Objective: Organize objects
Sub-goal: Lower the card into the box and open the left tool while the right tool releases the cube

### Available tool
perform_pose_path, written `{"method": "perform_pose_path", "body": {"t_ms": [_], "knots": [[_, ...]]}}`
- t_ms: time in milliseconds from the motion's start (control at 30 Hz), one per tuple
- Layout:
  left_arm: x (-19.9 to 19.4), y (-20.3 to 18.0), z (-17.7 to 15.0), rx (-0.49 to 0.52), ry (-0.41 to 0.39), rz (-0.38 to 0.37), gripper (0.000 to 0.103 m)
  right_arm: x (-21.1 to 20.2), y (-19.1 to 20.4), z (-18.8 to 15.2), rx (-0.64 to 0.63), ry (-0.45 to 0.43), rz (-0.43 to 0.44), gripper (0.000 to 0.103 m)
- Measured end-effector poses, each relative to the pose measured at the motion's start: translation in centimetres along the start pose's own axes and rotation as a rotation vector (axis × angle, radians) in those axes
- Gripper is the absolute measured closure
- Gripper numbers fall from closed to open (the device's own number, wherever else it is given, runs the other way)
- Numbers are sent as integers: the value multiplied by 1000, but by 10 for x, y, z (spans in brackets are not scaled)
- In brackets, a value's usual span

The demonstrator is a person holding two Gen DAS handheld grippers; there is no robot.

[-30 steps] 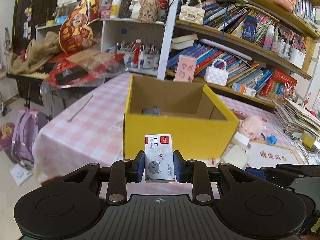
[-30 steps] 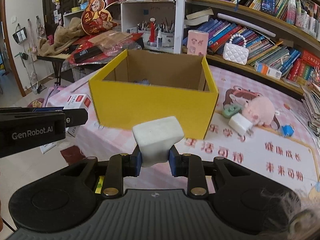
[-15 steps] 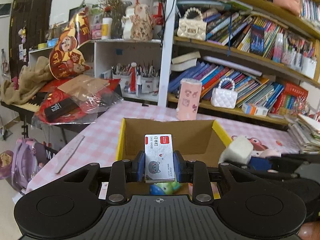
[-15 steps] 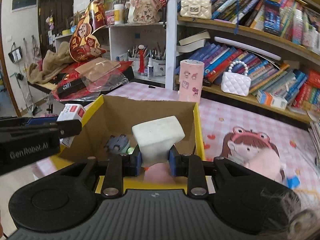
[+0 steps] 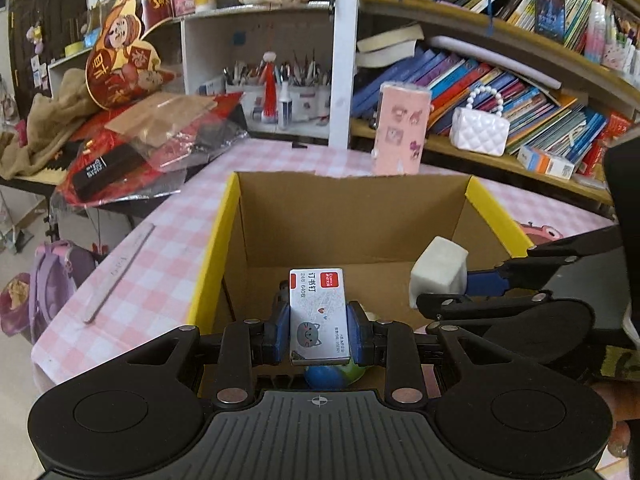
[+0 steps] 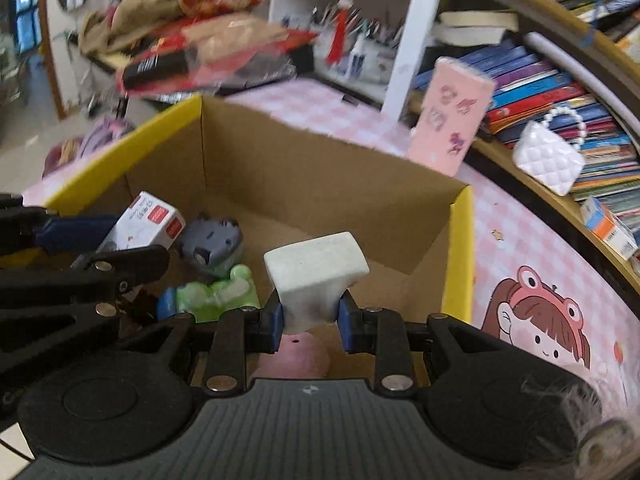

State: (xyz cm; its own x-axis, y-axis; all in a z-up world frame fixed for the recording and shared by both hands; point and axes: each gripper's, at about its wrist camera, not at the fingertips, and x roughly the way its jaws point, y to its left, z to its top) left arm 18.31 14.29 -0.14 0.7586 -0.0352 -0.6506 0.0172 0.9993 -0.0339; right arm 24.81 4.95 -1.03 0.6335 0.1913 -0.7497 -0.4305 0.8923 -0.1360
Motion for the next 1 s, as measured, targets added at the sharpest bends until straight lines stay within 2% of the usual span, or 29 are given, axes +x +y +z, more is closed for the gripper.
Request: {"method": "perform_pose_path", "body": {"t_ms": [133,333,400,533,767,1000], "knots": [[7,-1,0,-4,21,3,75,11,-2,2,-12,48,9,77],[10,-1,2,-16,26,12,74,11,-4,3,2,54,13,76],[8,-1,3,-18,18,12,73,8,-6,2,17,40,15,76],[-1,0,3,-25,-11,6,68,-3,-10,1,47,-31,0,67],[-35,3,5,-37,-89,-3,56,-47,-14,-1,128,-160,-33,66],[-63,12,-5,-55,-120,-3,54,-83,-9,-19,217,-197,-57,65]]}}
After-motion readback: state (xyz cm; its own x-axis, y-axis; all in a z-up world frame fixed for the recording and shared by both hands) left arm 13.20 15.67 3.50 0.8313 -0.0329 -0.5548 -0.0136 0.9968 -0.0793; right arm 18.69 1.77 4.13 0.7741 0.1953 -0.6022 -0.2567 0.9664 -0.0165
